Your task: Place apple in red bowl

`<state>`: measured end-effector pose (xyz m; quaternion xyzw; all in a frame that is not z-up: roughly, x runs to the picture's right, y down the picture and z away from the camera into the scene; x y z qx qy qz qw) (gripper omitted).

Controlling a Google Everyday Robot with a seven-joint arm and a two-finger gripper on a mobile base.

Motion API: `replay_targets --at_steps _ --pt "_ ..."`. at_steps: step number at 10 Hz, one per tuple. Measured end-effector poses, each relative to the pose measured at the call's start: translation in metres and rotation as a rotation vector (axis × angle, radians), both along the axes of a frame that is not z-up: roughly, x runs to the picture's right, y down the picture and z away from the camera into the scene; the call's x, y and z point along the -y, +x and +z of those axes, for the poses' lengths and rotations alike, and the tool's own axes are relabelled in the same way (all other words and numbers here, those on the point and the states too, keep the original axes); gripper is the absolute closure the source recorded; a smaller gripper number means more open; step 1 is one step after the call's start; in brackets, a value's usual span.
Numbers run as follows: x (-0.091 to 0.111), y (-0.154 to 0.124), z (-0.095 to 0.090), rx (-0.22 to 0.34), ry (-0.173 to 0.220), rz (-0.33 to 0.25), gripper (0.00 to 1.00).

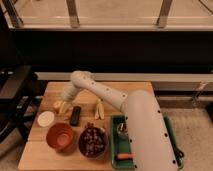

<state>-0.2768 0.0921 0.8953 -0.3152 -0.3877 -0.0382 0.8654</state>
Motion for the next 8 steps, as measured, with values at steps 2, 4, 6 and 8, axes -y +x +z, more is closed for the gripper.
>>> replay_targets --at_steps 2,4,6,8 --pt "-0.009 -0.001 0.007 -0.02 -0.012 -0.03 0.34" --pt "-0.011 0.004 0.007 -0.042 -0.017 -0.044 0.57" --pt "-0.008 0.01 0.0 -0.057 -0.013 -0.041 0.74" --pt "0.006 0.032 -0.02 -0.076 0.004 -0.015 0.95"
